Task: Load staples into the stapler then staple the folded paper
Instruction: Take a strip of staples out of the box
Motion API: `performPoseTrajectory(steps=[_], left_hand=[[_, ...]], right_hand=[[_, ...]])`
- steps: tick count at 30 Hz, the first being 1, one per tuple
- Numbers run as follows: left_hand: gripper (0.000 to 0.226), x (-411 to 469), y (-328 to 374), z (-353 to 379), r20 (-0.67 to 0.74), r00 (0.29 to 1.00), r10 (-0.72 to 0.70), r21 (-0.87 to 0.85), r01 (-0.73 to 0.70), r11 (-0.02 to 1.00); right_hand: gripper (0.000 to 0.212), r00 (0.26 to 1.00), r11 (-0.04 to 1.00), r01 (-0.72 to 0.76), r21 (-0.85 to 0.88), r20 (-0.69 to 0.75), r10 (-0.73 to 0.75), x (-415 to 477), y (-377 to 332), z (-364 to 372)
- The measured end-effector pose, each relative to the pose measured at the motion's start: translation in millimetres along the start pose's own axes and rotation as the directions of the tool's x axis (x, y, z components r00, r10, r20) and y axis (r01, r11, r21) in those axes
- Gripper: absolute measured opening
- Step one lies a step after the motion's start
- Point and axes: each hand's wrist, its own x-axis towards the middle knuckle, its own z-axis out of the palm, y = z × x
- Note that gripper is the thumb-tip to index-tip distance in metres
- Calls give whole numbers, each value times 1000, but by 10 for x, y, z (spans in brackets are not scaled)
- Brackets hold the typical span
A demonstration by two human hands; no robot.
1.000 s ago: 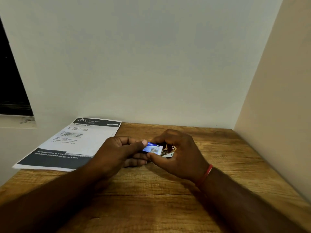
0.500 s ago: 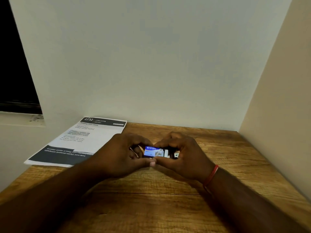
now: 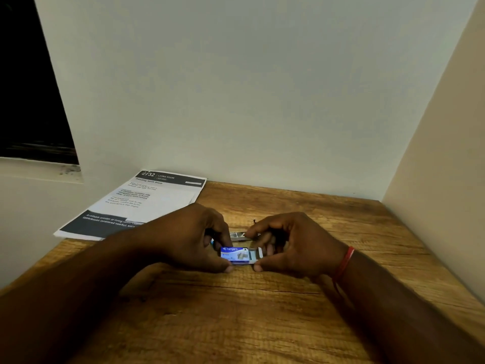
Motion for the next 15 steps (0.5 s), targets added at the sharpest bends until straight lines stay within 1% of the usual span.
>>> performPoseTrajectory(steps=[5,9,13,15], left_hand=[[35,-20,-22,-48,72,997,-10,-23,12,1000],[33,-28,-5,-88,129,991,-14,-27,18,999],[34,-31,5,-92,143,989,-20,-25,24,999],[34,-41,-6,-75,124,992,-11,-33,15,999]], right_hand=[[44,995,997,-59,-41,78,62,-16,-17,-79],[39,991,995,-74,-69,104,81,-35,-42,-103],[36,992,994,-41,-97,117,53,-50,-49,-108],[26,995,998,-1,-60,101,7,-46,-23,-88]])
